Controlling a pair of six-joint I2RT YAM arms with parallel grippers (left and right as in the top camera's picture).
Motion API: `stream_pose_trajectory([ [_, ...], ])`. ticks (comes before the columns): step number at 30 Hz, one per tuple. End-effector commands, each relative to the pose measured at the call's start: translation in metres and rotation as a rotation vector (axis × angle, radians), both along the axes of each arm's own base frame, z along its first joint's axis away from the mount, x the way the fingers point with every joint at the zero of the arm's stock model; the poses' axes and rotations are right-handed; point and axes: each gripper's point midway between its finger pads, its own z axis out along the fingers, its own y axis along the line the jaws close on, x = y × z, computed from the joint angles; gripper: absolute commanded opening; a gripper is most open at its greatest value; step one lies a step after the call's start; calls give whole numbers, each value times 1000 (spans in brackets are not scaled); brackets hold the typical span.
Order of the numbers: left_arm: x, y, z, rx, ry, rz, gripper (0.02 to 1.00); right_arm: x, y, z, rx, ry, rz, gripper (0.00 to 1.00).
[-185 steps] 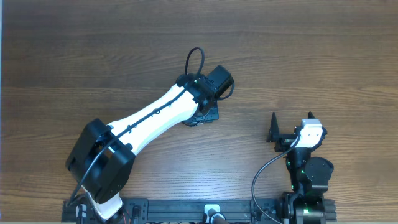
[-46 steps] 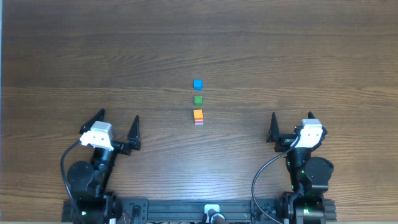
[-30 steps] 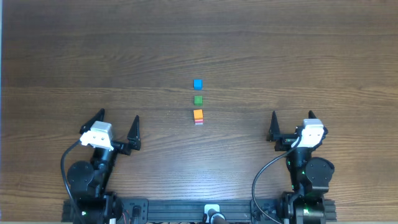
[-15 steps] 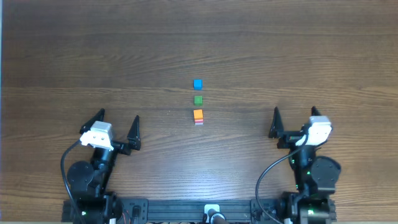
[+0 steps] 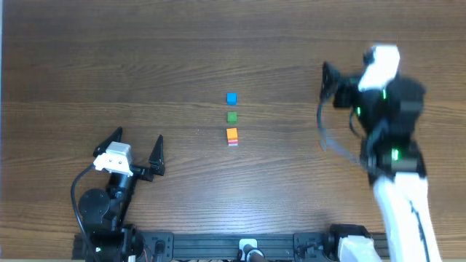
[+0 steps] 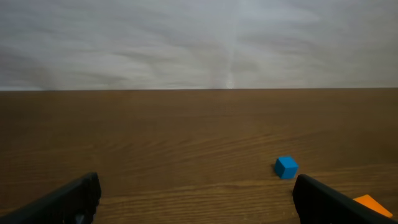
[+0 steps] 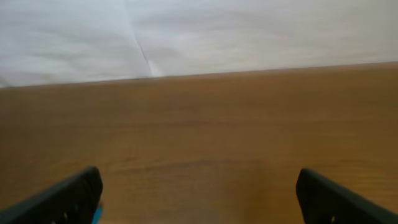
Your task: Stack Cubes
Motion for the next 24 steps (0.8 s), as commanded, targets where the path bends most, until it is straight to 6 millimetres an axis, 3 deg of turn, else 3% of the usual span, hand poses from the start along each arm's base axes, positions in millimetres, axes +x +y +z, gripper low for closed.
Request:
stream_pose_trajectory([
  [1,0,-1,-1,14,-7,-9,998,36,28,-14,35,137,71,993],
  [7,0,-1,-1,14,-7,-9,998,64,78,-63,-2,388,91,991],
  [13,0,-1,-1,14,-7,-9,998,70,136,-104,-4,578,103,991],
  [19,0,-1,-1,14,-6,-9,998,53,188,-141,-10,738,127,993],
  [24,0,-1,-1,14,-7,-9,998,26,214,-175,-30,865,117,991],
])
